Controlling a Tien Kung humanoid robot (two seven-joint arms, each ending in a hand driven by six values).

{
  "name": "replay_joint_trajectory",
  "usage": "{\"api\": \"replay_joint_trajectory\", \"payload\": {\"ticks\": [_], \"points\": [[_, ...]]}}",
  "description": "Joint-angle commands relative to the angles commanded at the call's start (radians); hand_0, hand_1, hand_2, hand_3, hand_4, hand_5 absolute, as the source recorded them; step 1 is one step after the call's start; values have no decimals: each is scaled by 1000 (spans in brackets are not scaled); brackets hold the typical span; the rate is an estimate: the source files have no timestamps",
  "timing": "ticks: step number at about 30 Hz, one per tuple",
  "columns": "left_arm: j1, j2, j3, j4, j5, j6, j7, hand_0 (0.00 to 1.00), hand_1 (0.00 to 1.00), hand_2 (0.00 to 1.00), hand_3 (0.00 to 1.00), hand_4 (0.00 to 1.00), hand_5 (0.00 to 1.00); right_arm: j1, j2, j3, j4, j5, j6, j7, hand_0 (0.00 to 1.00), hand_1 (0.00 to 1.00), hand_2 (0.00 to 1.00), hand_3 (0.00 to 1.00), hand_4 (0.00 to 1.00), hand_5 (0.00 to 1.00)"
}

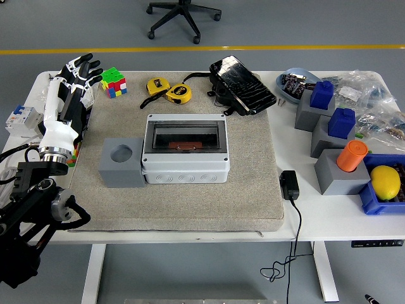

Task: Fetch the battery,place it into the box,close the lid of the box

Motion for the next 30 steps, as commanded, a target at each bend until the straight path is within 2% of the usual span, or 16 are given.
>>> {"api": "replay_joint_trajectory", "payload": {"ticks": [18,30], "points": [[1,-7,-6,1,0,0,2,703,707,716,724,998,697,8,-10,-1,-3,4,-9,2,583,644,661,540,866,400],[4,-7,-26,-2,3,-1,2,704,708,716,725,998,701,17,-20,-44,-12,32,-4,-3,584,644,660,541,865,399]]}}
